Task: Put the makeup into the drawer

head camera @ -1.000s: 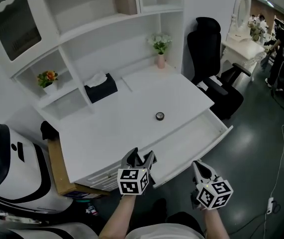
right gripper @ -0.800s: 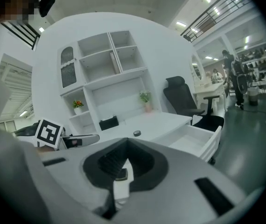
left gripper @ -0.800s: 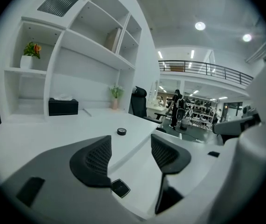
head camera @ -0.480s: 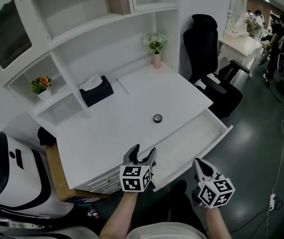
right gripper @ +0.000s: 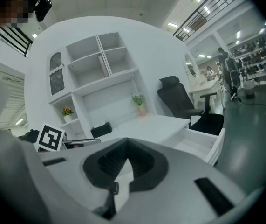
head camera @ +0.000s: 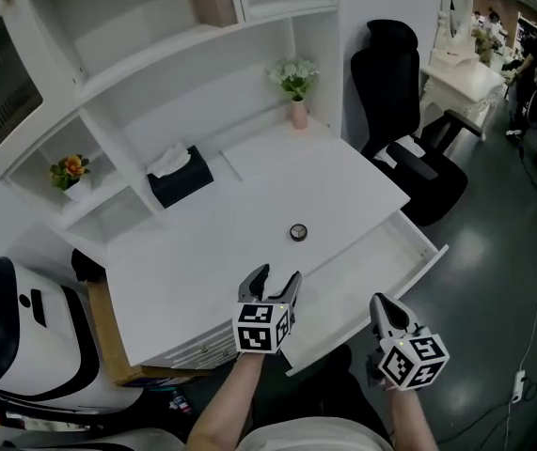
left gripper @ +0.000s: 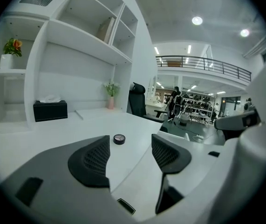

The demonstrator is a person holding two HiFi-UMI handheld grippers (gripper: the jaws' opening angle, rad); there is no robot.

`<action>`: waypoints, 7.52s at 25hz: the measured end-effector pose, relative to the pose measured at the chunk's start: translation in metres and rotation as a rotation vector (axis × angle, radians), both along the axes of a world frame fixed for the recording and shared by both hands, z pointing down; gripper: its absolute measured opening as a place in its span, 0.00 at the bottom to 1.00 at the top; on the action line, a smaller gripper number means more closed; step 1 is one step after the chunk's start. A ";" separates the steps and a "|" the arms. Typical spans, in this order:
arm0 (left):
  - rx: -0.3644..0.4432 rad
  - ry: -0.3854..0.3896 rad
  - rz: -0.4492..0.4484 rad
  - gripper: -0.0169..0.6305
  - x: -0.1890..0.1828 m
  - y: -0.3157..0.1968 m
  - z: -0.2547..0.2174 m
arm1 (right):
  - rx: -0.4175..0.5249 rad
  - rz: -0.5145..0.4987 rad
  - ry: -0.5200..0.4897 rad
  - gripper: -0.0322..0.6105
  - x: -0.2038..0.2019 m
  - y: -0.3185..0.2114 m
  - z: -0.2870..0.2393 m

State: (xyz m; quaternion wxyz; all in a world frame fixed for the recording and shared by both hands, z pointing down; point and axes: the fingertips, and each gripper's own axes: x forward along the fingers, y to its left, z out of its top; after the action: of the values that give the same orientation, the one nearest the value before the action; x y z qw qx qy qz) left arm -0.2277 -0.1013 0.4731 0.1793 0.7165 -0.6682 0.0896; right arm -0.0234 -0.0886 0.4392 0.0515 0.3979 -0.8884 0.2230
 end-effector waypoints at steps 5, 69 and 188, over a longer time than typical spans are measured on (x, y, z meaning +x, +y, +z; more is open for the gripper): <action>-0.032 -0.020 -0.001 0.45 -0.003 -0.031 0.010 | -0.020 -0.005 -0.002 0.05 0.000 -0.028 0.006; -0.320 -0.169 0.026 0.36 0.014 -0.124 0.101 | -0.146 -0.013 -0.032 0.05 0.040 -0.103 0.044; -0.517 -0.229 0.572 0.39 0.242 -0.175 0.227 | -0.305 0.351 -0.042 0.05 0.177 -0.092 0.107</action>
State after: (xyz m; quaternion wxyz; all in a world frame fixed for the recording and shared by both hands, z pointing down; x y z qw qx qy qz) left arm 0.0143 -0.2761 0.7001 0.2456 0.7902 -0.4130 0.3803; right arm 0.1536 -0.1807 0.5461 0.0529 0.5290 -0.7626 0.3684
